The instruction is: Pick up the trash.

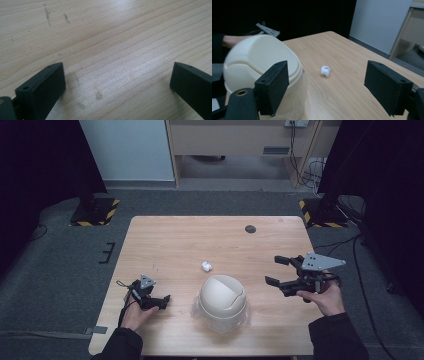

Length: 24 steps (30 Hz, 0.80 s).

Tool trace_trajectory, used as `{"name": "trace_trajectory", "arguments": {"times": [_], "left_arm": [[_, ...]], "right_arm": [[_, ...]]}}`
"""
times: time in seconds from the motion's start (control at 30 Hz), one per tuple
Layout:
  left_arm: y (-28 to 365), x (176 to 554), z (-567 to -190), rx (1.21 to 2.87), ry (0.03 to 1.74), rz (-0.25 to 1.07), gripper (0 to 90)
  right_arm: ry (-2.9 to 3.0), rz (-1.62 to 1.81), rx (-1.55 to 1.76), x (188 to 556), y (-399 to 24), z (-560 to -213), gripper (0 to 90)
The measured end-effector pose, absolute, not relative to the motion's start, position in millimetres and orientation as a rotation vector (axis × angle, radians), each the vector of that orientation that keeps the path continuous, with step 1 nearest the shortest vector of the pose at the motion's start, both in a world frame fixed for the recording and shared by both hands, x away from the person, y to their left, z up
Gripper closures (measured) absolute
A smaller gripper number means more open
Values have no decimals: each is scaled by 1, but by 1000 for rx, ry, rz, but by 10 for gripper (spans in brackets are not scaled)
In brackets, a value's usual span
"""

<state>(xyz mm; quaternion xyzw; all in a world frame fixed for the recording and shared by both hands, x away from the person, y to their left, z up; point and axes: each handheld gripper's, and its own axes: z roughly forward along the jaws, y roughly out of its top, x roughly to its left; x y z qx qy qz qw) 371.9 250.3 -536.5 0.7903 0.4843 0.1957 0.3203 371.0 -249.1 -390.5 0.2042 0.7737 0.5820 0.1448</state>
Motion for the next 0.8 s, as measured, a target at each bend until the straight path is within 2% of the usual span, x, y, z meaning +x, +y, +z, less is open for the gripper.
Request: {"name": "trace_trajectory", "arguments": {"times": [0.37,0.8], "left_arm": [[250,372,-536,2077,1273,515,0],[250,372,-536,2077,1273,515,0]], "right_arm": [[2304,1795,471,362,-218,-378,206],[2447,1801,398,359,-196,-393,230]]}}
